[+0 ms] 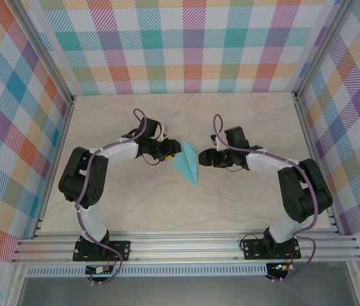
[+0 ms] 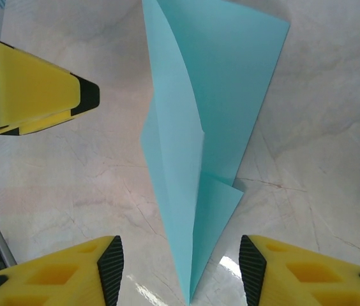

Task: Fold a paper plane with a square sheet of paper (fold left side to right side)
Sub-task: Turn over the paper at the center of the table.

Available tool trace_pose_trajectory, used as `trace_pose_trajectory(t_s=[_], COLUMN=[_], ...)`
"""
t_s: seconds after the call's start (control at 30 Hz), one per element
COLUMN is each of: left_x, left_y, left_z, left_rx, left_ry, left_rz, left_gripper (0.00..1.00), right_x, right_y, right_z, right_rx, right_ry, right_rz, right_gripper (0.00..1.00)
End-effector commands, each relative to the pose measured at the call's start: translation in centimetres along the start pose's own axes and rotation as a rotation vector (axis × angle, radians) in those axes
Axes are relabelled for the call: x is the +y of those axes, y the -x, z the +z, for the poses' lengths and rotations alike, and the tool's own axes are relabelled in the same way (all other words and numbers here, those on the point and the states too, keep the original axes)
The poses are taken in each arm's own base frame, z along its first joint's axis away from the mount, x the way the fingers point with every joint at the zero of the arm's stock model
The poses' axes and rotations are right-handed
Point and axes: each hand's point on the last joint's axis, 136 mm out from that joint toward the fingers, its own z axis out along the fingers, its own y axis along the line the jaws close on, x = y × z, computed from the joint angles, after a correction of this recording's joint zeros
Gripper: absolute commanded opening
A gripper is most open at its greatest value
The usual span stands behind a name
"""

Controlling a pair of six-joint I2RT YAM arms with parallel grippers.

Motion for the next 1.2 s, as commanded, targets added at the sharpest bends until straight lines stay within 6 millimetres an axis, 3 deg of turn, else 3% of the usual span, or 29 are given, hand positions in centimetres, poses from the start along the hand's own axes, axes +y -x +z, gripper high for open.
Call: trace_pose_trajectory(t_s=[0.0, 0.3, 0.43, 0.7, 1.0, 1.17], left_x=[-0.5, 0.4, 1.2, 2.3, 3.1, 3.6], left_y=[0.1, -0.5, -0.8, -1.2, -1.5, -1.5], left_z=[1.5, 3.7, 4.2, 4.5, 4.7, 4.7], left_rx=[0.008, 0.043, 0.051, 0.062, 0.070, 0.069], left_ry=[-0.034, -0.014, 0.012, 0.046, 0.074, 0.096], left_rz=[-0.013, -0.037, -0.051, -0.067, -0.077, -0.080], left_gripper=[0.45, 0.43, 0.43, 0.42, 0.42, 0.42], right_x=[0.8, 1.2, 0.7, -0.3, 0.3, -0.3], right_y=[0.1, 0.7, 0.8, 0.2, -0.1, 0.0], right_z=[1.5, 4.0, 4.6, 5.0, 5.7, 5.7], right_rx=[0.045, 0.089, 0.095, 0.115, 0.141, 0.140], right_ry=[0.074, 0.115, 0.106, 0.079, 0.175, 0.156], right_rz=[0.009, 0.021, 0.029, 0.024, 0.027, 0.031], right_gripper=[0.49, 0.38, 0.28, 0.00, 0.00, 0.00])
